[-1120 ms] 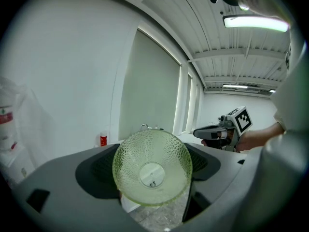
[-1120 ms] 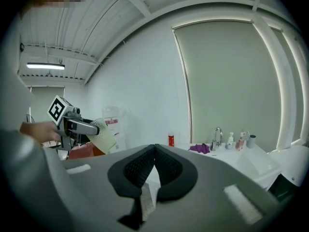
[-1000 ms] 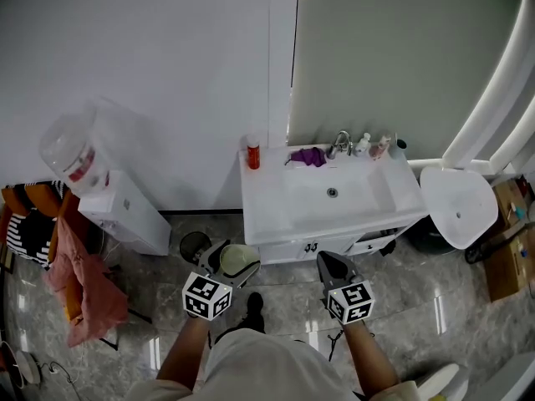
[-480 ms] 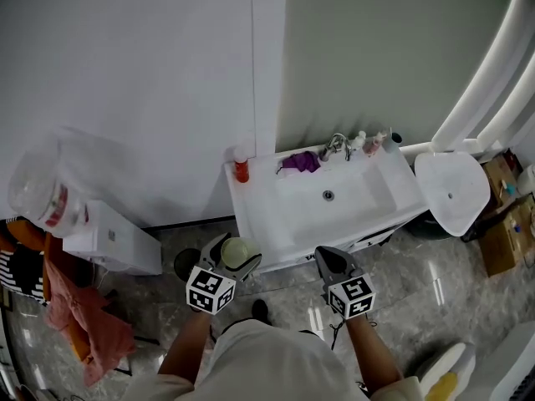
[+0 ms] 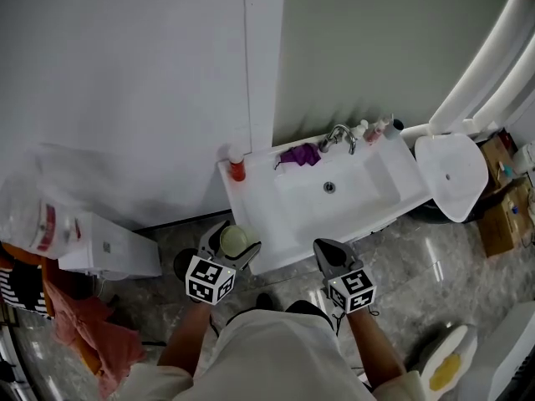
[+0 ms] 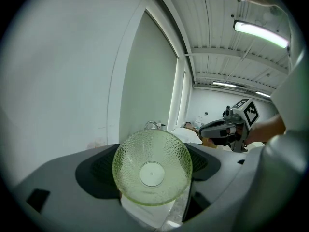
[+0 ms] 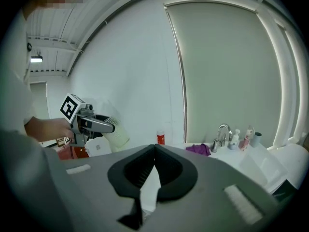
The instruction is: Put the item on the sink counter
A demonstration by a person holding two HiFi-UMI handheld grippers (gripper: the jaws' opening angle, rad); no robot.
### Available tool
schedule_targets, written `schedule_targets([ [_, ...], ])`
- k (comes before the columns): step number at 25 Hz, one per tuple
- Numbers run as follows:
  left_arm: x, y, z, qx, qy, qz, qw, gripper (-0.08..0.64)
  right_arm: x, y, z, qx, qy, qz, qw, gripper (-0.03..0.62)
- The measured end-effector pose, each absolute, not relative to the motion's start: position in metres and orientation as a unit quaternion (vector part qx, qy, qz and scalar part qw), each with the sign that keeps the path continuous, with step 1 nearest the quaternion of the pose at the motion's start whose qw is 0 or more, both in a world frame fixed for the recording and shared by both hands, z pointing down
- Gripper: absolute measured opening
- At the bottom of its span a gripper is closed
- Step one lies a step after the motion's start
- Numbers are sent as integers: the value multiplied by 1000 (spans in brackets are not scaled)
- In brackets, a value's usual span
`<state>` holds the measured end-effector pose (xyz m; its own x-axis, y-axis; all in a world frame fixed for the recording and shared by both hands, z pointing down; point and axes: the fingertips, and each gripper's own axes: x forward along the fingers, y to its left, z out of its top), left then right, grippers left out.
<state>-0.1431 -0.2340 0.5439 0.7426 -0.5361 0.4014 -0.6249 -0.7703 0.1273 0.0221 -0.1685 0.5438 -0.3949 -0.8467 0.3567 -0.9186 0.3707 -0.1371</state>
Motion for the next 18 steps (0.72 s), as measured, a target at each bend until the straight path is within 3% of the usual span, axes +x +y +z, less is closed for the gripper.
schedule_targets([
  [18, -101, -312, 603, 886, -378, 219, 156, 400, 63, -255, 601, 468, -847, 199, 157, 9],
])
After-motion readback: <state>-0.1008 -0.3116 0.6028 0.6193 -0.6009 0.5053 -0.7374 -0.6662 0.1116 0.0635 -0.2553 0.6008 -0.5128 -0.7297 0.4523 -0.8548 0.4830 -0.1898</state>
